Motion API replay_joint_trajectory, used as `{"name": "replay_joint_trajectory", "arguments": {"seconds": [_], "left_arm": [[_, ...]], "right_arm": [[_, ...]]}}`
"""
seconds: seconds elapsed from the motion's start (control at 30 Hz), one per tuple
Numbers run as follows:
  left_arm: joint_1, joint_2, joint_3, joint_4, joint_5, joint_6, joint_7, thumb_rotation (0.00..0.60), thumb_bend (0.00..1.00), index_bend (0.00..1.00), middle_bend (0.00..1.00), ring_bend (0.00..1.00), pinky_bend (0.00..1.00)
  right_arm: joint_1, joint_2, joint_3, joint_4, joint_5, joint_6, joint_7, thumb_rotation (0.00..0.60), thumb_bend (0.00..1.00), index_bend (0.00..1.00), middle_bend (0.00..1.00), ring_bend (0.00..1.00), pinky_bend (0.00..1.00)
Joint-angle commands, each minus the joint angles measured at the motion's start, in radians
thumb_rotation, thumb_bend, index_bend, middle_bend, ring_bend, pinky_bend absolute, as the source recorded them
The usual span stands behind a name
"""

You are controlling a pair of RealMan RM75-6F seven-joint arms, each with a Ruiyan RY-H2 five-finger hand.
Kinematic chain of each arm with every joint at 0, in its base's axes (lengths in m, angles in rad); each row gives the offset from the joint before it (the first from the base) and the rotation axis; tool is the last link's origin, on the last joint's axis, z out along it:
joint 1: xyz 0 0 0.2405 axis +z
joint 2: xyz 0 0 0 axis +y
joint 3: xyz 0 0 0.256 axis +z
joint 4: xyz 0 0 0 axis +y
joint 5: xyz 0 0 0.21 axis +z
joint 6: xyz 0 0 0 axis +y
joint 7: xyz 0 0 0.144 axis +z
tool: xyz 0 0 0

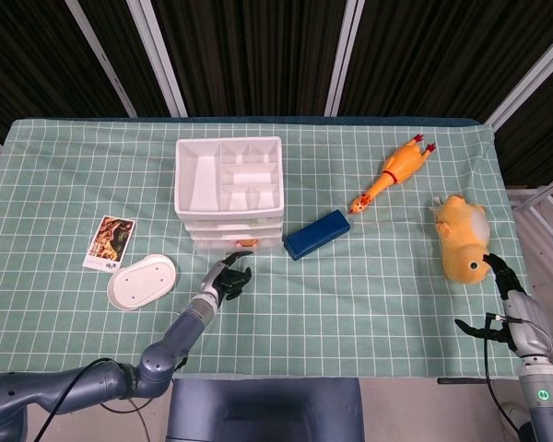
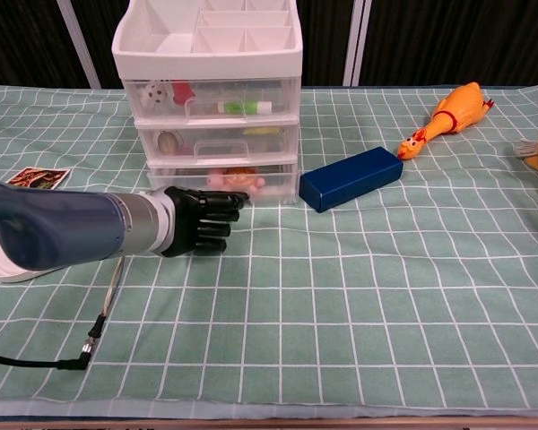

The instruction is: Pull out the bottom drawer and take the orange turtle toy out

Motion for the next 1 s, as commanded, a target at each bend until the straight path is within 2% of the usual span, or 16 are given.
{"name": "replay_joint_trajectory", "arguments": {"seconds": [0.03,0.17,0.27,0.43,0.6,0.83,1.0], "left_arm": [[0.012,0.009,0.014,-0.02,0.012,0.011,-0.001,0.6,0.58,0.21,1.0,1.0,1.0],[0.028,0.024,0.029,-0.049,0.018,0.021,-0.003,0.6,0.58,0.21,1.0,1.0,1.0],[0.041,0.04,0.041,-0.077,0.031,0.029,-0.002,0.6,0.57,0.17,1.0,1.0,1.0],[0.064,0.086,0.075,-0.131,0.076,0.005,0.011,0.6,0.43,0.04,1.0,1.0,1.0],[0.084,0.149,0.125,-0.189,0.164,-0.008,0.051,0.6,0.41,0.02,1.0,1.0,1.0],[0.095,0.197,0.212,-0.268,0.332,0.16,0.195,0.6,0.41,0.02,1.0,1.0,1.0],[0.071,0.213,0.243,-0.289,0.376,0.264,0.326,0.6,0.41,0.03,1.0,1.0,1.0]], "right_arm": [[0.0,0.0,0.0,0.0,0.0,0.001,0.0,0.6,0.11,0.0,0.0,0.0,0.18],[0.0,0.0,0.0,-0.001,0.001,-0.001,-0.001,0.6,0.1,0.0,0.0,0.0,0.18],[0.0,0.0,0.001,-0.001,0.002,0.0,-0.001,0.6,0.1,0.0,0.0,0.0,0.18],[0.0,-0.001,0.001,-0.001,0.002,0.001,-0.001,0.6,0.1,0.0,0.0,0.0,0.18],[-0.001,-0.001,0.001,0.0,0.001,0.003,-0.002,0.6,0.1,0.0,0.0,0.0,0.18],[-0.001,-0.002,0.001,-0.002,0.002,0.002,-0.006,0.6,0.1,0.0,0.0,0.0,0.18],[-0.001,-0.002,0.0,-0.003,0.0,0.004,-0.01,0.6,0.11,0.0,0.0,0.0,0.18]]}}
